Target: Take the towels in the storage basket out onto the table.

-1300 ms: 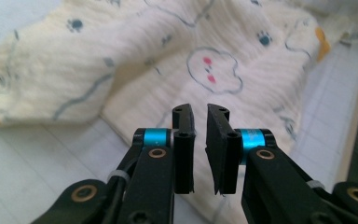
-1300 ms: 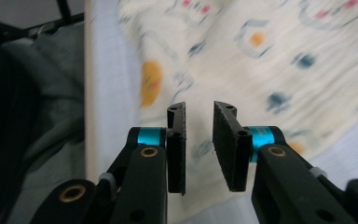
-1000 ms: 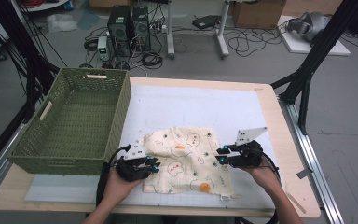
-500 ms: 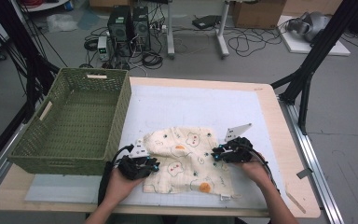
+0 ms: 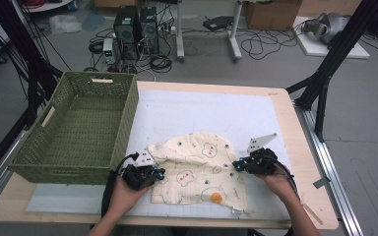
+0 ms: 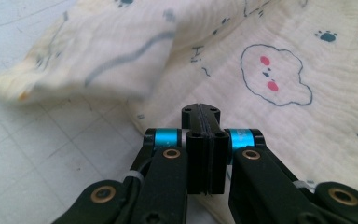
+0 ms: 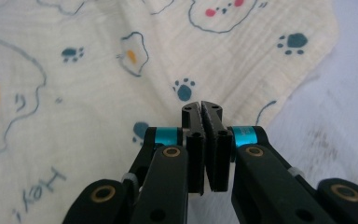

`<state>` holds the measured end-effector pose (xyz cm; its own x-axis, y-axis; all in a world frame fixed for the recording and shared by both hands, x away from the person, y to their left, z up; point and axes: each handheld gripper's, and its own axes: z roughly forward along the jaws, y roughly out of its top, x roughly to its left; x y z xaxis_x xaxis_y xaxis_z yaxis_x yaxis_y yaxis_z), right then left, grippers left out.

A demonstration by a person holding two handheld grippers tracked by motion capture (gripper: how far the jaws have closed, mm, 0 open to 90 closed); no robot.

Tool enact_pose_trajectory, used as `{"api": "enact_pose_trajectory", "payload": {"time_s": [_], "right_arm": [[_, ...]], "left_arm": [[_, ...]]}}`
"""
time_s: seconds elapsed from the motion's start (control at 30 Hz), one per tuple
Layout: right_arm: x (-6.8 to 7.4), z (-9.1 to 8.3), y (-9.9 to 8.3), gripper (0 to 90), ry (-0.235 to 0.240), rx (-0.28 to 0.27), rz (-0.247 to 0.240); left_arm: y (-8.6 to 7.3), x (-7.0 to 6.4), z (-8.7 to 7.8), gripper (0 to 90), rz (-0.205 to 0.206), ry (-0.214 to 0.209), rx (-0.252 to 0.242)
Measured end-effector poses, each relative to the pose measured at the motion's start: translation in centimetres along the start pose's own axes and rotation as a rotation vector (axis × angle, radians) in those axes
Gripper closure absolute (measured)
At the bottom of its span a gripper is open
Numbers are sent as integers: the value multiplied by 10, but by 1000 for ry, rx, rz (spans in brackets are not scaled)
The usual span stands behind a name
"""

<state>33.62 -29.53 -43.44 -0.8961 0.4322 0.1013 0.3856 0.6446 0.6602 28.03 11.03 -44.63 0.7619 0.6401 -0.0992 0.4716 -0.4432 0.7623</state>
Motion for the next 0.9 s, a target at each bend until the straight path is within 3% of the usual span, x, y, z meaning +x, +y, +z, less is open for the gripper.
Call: {"api": "enact_pose_trajectory", "payload": {"time_s": [0.1, 0.17, 0.23, 0.3, 0.43, 0.57, 0.67, 0.77, 0.9], "right_arm": [[5, -7, -9, 888, 10, -3, 5], [7, -10, -10, 777, 38, -41, 37], [7, -13, -7, 755, 36, -88, 40], [5, -14, 0, 739, 10, -102, 46], [-9, -10, 19, 701, -42, -117, 64], [-29, 1, 38, 647, -84, -113, 90], [-44, 13, 47, 621, -109, -99, 108], [-55, 24, 53, 621, -121, -80, 120], [-61, 37, 55, 688, -107, -63, 142]], "left_arm": [[-2, -2, -4, 893, 2, -5, 13], [-1, -3, -6, 890, -2, -16, 9], [2, -4, -7, 864, -5, -21, -18], [9, -5, -9, 843, -12, -24, -51], [23, -6, -14, 830, -1, -20, -98], [36, 0, -18, 791, -22, -13, -147], [43, 8, -17, 740, -59, 17, -186], [49, 15, -10, 685, -79, 62, -191], [50, 20, 0, 641, -100, 74, -160]]}}
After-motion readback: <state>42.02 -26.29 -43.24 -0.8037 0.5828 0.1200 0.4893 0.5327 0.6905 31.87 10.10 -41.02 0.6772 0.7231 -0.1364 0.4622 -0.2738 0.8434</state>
